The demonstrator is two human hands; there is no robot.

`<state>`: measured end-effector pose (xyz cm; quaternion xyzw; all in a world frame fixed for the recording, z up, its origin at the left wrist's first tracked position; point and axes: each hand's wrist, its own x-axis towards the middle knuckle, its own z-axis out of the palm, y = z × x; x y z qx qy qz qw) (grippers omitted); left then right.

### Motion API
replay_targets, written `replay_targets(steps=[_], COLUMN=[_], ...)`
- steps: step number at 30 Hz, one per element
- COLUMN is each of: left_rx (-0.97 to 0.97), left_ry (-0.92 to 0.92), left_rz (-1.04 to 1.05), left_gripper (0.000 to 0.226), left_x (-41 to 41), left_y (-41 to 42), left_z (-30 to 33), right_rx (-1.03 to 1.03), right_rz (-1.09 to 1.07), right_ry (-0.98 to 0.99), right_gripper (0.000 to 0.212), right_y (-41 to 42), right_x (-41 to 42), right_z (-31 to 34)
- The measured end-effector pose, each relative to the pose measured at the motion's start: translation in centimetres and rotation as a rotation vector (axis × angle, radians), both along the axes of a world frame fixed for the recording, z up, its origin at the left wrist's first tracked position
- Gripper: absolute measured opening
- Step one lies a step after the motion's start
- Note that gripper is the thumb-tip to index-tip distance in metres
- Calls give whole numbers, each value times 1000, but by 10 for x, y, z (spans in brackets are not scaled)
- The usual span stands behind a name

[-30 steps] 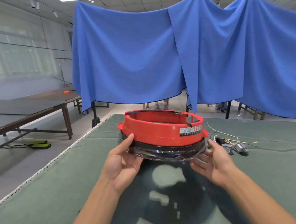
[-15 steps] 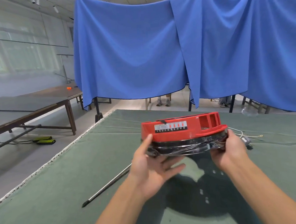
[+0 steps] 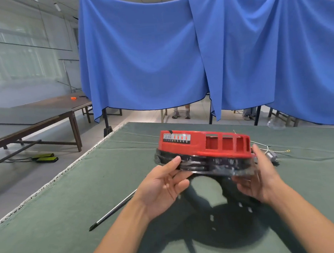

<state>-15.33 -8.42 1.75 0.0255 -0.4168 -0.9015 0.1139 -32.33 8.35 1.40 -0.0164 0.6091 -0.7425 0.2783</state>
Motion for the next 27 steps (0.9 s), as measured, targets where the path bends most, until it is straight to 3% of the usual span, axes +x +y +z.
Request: replay_targets(steps=[3,5,9,11,13,17,19,21,24,27], left_rx=[-112,-126,-194,-284,-478,-1135,-1228,-1264,-1404,-1368], left_ry=[-18,-75,-234,-312,-394,-493,-430,-248,-73,53], left_rz=[-139,-121,150,395,632,849,948,1013,926,861], left_gripper=[31,35,12,24,43,56,69,71,60,59], left_x=[2,-1,-13,-19,-23,-22,-19,-16,-18,-19], left_y=[-12,-17,-18,-15,-7,15,23,29,31,29], left_z=[-10,-15,-17,-18,-19,-23,-22,-20,-20,-18], right_rx=[-4,26,-23,-96,-124,-89,-40,18,55,-16], right_rz=[86,55,6,-25,-35,-73,-75,-61,-35,-18], right_ry=[-106,-114,-118,-95,-21,64,76,93,59,6], right_gripper=[67,65,46,36,34,48,59,65,56,54], right_y=[13,18,15,7,-3,-10,-8,-6,-1,7], right_x=[-4,-8,-9,-8,-5,-5,-5,-7,-14,-21], right_z=[1,1,2,-3,-8,-15,-16,-17,-14,-12])
